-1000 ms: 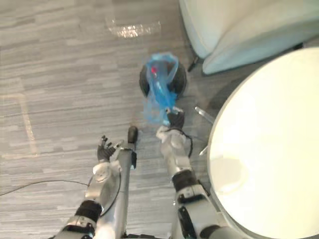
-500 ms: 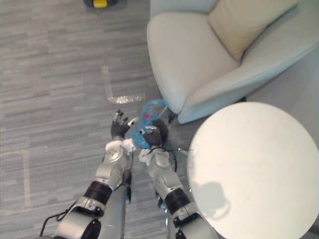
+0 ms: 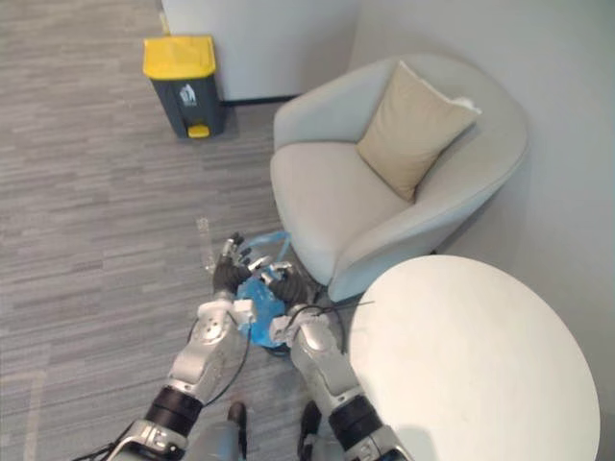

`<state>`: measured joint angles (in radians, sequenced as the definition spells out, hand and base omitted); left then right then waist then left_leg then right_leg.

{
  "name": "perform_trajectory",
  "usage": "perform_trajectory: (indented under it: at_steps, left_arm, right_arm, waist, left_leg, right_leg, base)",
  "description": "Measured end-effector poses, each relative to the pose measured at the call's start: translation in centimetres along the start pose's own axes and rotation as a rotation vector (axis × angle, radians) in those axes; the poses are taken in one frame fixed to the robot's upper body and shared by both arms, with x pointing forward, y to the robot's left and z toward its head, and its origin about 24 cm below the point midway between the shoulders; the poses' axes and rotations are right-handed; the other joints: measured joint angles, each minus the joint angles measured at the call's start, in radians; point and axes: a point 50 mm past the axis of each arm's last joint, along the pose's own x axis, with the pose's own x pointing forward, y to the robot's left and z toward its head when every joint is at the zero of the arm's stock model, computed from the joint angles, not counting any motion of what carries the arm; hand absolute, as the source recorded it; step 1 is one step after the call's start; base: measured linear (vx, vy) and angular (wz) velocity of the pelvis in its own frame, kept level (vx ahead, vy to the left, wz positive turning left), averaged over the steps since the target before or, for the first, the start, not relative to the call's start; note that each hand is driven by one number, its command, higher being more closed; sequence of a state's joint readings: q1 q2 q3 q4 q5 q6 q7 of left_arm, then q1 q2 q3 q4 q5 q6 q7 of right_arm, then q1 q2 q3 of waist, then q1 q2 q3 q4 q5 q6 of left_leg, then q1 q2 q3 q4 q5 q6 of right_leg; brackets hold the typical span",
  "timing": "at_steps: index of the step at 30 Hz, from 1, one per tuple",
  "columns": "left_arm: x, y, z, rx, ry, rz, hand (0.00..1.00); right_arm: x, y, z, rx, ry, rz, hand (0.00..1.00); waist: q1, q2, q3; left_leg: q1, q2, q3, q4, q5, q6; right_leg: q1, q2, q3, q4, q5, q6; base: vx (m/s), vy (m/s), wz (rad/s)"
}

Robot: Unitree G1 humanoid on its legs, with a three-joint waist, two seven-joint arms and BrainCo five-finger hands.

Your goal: Gather rubbish on tea table into small bin, then transfer packed bag to large trash can.

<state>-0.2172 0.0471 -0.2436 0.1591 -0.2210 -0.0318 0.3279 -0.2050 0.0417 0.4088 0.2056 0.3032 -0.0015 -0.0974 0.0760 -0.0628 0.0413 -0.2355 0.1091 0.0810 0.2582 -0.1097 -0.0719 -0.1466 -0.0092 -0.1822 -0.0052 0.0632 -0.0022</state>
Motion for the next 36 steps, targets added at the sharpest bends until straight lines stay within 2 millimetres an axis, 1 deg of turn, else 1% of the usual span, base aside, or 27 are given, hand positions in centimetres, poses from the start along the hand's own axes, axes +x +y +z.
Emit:
perform_trajectory:
  at_steps: [1, 2, 3, 4, 5, 6, 7, 8, 9, 10, 11, 14, 15, 16, 18, 19, 21, 23, 28, 29, 30, 32, 34, 36]
  left_arm:
    - [0.0, 0.1, 0.3, 0.005, -0.014, -0.003, 0.00]
    - [-0.1, 1.0, 0.8, 0.012, -0.037, 0.012, 0.00]
    - [-0.9, 2.6, 0.0, 0.014, -0.021, 0.074, 0.00]
    - [-1.6, 3.5, -0.8, 0.012, 0.003, 0.109, 0.00]
    - [-5.1, 5.8, -4.5, 0.042, 0.171, 0.173, 0.00]
    - [-7.5, 7.1, -6.9, 0.088, 0.289, 0.197, 0.00]
    - [-10.3, 8.1, -9.4, 0.113, 0.425, 0.226, 0.00]
    - [-11.8, 8.5, -10.7, 0.115, 0.501, 0.243, 0.00]
    - [-14.0, 8.7, -12.2, 0.112, 0.603, 0.258, 0.00]
    - [-15.2, 8.5, -12.9, 0.097, 0.650, 0.260, 0.00]
    - [-15.2, 8.4, -12.9, 0.096, 0.652, 0.257, 0.00]
    - [-12.6, 7.3, -11.9, 0.113, 0.570, 0.202, 0.00]
    - [-11.6, 6.9, -11.2, 0.111, 0.523, 0.192, 0.00]
    - [-10.7, 6.5, -10.5, 0.097, 0.478, 0.184, 0.00]
    - [-9.9, 6.0, -9.9, 0.089, 0.444, 0.174, 0.00]
    - [-9.8, 5.9, -9.8, 0.078, 0.438, 0.179, 0.00]
    - [-9.8, 5.9, -9.7, 0.057, 0.438, 0.189, 0.00]
    - [-9.8, 6.0, -9.6, 0.058, 0.431, 0.196, 0.00]
    - [-9.2, 5.9, -8.4, 0.074, 0.373, 0.194, 0.00]
    - [-9.0, 6.0, -8.3, 0.093, 0.366, 0.184, 0.00]
    - [-8.9, 6.0, -8.2, 0.100, 0.361, 0.179, 0.00]
    - [-8.4, 6.1, -7.7, 0.147, 0.327, 0.144, 0.00]
    - [-7.9, 6.1, -7.1, 0.194, 0.296, 0.101, 0.00]
    - [-7.5, 6.2, -6.0, 0.249, 0.238, 0.072, 0.00]
  right_arm:
    - [0.0, 0.0, 0.0, -0.007, 0.003, 0.005, 1.00]
    - [0.0, 0.1, -0.1, -0.037, 0.007, 0.022, 1.00]
    - [-0.2, 0.1, 0.0, -0.054, 0.006, 0.030, 1.00]
    - [-0.3, 0.0, 0.0, -0.064, 0.001, 0.030, 1.00]
    - [-0.8, -0.5, 0.3, -0.099, -0.006, 0.023, 1.00]
    - [-0.9, -1.0, 0.5, -0.137, -0.013, 0.014, 1.00]
    - [-0.9, -1.6, 0.7, -0.170, -0.020, -0.002, 1.00]
    - [-1.0, -2.0, 0.7, -0.177, -0.020, -0.015, 1.00]
    - [-1.0, -2.9, 0.8, -0.196, -0.018, -0.045, 1.00]
    - [-1.1, -3.5, 0.9, -0.216, -0.017, -0.070, 1.00]
    - [-1.1, -3.7, 0.9, -0.216, -0.018, -0.077, 1.00]
    - [-1.3, -4.0, 0.9, -0.209, -0.025, -0.101, 1.00]
    - [-1.3, -4.0, 0.8, -0.199, -0.026, -0.118, 1.00]
    - [-1.5, -4.5, 0.7, -0.215, -0.024, -0.151, 1.00]
    - [-1.7, -5.2, 0.8, -0.228, -0.023, -0.190, 1.00]
    - [-1.8, -5.8, 0.9, -0.226, -0.028, -0.218, 1.00]
    - [-1.9, -6.4, 1.2, -0.258, -0.037, -0.263, 1.00]
    - [-1.9, -6.8, 1.4, -0.258, -0.042, -0.279, 1.00]
    - [-1.7, -6.7, 1.8, -0.309, -0.052, -0.269, 1.00]
    - [-1.5, -6.9, 2.2, -0.352, -0.061, -0.259, 1.00]
    - [-1.4, -6.9, 2.3, -0.368, -0.065, -0.255, 1.00]
    - [-0.9, -6.9, 3.3, -0.394, -0.097, -0.236, 1.00]
    - [-0.5, -6.7, 3.9, -0.424, -0.118, -0.202, 1.00]
    - [-0.3, -6.4, 4.3, -0.444, -0.130, -0.168, 1.00]
  waist:
    - [-0.001, -0.001, -0.007]
    - [0.001, -0.001, -0.015]
    - [-0.003, 0.003, -0.022]
    - [-0.005, 0.006, -0.024]
    - [-0.003, 0.014, -0.030]
    - [0.000, 0.016, -0.038]
    - [0.005, 0.012, -0.044]
    - [0.013, 0.009, -0.046]
    - [0.032, 0.008, -0.046]
    - [0.043, 0.008, -0.046]
    - [0.044, 0.009, -0.046]
    - [0.043, 0.009, -0.049]
    - [0.040, 0.007, -0.050]
    - [0.033, 0.005, -0.052]
    - [0.032, 0.005, -0.052]
    - [0.032, 0.006, -0.051]
    - [0.032, 0.007, -0.051]
    - [0.033, 0.007, -0.052]
    - [0.033, 0.007, -0.052]
    - [0.032, 0.007, -0.052]
    - [0.031, 0.006, -0.052]
    - [0.029, 0.005, -0.053]
    - [0.028, 0.005, -0.053]
    - [0.027, 0.005, -0.053]
  left_leg:
    - [0.004, -0.001, 0.002, -0.003, 0.000, 0.000]
    - [0.021, -0.003, 0.008, -0.015, 0.000, 0.001]
    - [0.038, -0.006, 0.014, -0.025, 0.000, 0.001]
    - [0.046, -0.007, 0.014, -0.029, 0.000, 0.001]
    - [0.067, -0.008, 0.018, -0.033, -0.015, 0.006]
    - [0.069, -0.008, 0.018, -0.032, -0.020, 0.007]
    - [0.071, -0.011, 0.019, -0.034, -0.023, 0.006]
    - [0.071, -0.013, 0.018, -0.036, -0.024, 0.007]
    - [0.073, -0.017, 0.017, -0.039, -0.024, 0.008]
    - [0.085, -0.023, 0.013, -0.040, -0.020, 0.012]
    - [0.091, -0.026, 0.010, -0.041, -0.018, 0.013]
    - [0.106, -0.035, 0.000, -0.046, -0.018, 0.016]
    - [0.106, -0.039, -0.004, -0.048, -0.019, 0.018]
    - [0.109, -0.042, -0.003, -0.051, -0.017, 0.021]
    - [0.123, -0.050, 0.003, -0.068, -0.012, 0.028]
    - [0.134, -0.054, 0.007, -0.082, -0.008, 0.032]
    - [0.140, -0.057, 0.006, -0.083, -0.006, 0.031]
    - [0.148, -0.060, 0.008, -0.086, -0.006, 0.032]
    - [0.158, -0.069, 0.009, -0.088, -0.003, 0.036]
    - [0.174, -0.073, 0.007, -0.091, -0.002, 0.037]
    - [0.178, -0.074, 0.006, -0.093, -0.002, 0.037]
    - [0.184, -0.078, 0.004, -0.101, 0.000, 0.040]
    - [0.183, -0.082, 0.003, -0.104, 0.002, 0.043]
    - [0.184, -0.084, 0.003, -0.107, 0.003, 0.045]
  right_leg:
    - [0.003, 0.000, 0.003, -0.003, 0.001, 0.000]
    - [0.015, -0.002, 0.006, -0.006, 0.001, 0.001]
    - [0.026, -0.004, 0.008, -0.007, 0.000, 0.002]
    - [0.031, -0.005, 0.010, -0.007, 0.000, 0.002]
    - [0.050, -0.006, 0.020, -0.008, -0.008, 0.012]
    - [0.051, -0.006, 0.023, -0.009, -0.011, 0.016]
    - [0.051, -0.007, 0.028, -0.011, -0.013, 0.018]
    - [0.051, -0.008, 0.028, -0.012, -0.014, 0.019]
    - [0.056, -0.011, 0.024, -0.013, -0.015, 0.021]
    - [0.071, -0.016, 0.018, -0.015, -0.016, 0.022]
    - [0.079, -0.019, 0.015, -0.018, -0.016, 0.022]
    - [0.098, -0.027, 0.012, -0.019, -0.016, 0.024]
    - [0.098, -0.030, 0.012, -0.019, -0.015, 0.024]
    - [0.098, -0.033, 0.014, -0.020, -0.014, 0.026]
    - [0.101, -0.039, 0.018, -0.020, -0.015, 0.028]
    - [0.104, -0.042, 0.020, -0.020, -0.015, 0.030]
    - [0.110, -0.045, 0.020, -0.020, -0.017, 0.032]
    - [0.114, -0.047, 0.020, -0.019, -0.017, 0.033]
    - [0.121, -0.055, 0.021, -0.019, -0.016, 0.035]
    - [0.140, -0.056, 0.024, -0.025, -0.015, 0.036]
    - [0.144, -0.057, 0.025, -0.027, -0.015, 0.036]
    - [0.147, -0.059, 0.027, -0.030, -0.014, 0.038]
    - [0.147, -0.061, 0.029, -0.033, -0.012, 0.040]
    - [0.147, -0.063, 0.029, -0.034, -0.010, 0.042]
  base:
    - [0.06, 0.017, -0.07]
    - [0.06, 0.019, -0.14]
    - [0.06, 0.021, -0.14]
    - [0.05, 0.037, -0.15]
    - [0.07, 0.051, -0.07]
    - [0.07, 0.056, -0.07]
    - [0.05, 0.039, 0.01]
    - [0.03, 0.031, 0.10]
    - [0.04, 0.048, 0.20]
    - [0.03, 0.041, 0.24]
    - [0.01, 0.059, 0.17]
    - [-0.03, 0.049, 0.05]
    - [-0.05, 0.053, 0.01]
    - [-0.04, 0.038, -0.01]
    - [-0.03, 0.037, -0.08]
    - [-0.01, 0.030, -0.06]
    - [0.01, 0.016, 0.01]
    - [0.00, 0.000, 0.00]
    - [0.01, 0.012, 0.00]
    - [0.00, 0.000, 0.00]
    - [0.02, 0.035, 0.00]
    - [0.00, 0.000, 0.00]
    - [0.00, 0.000, 0.00]
    - [0.00, 0.000, 0.00]
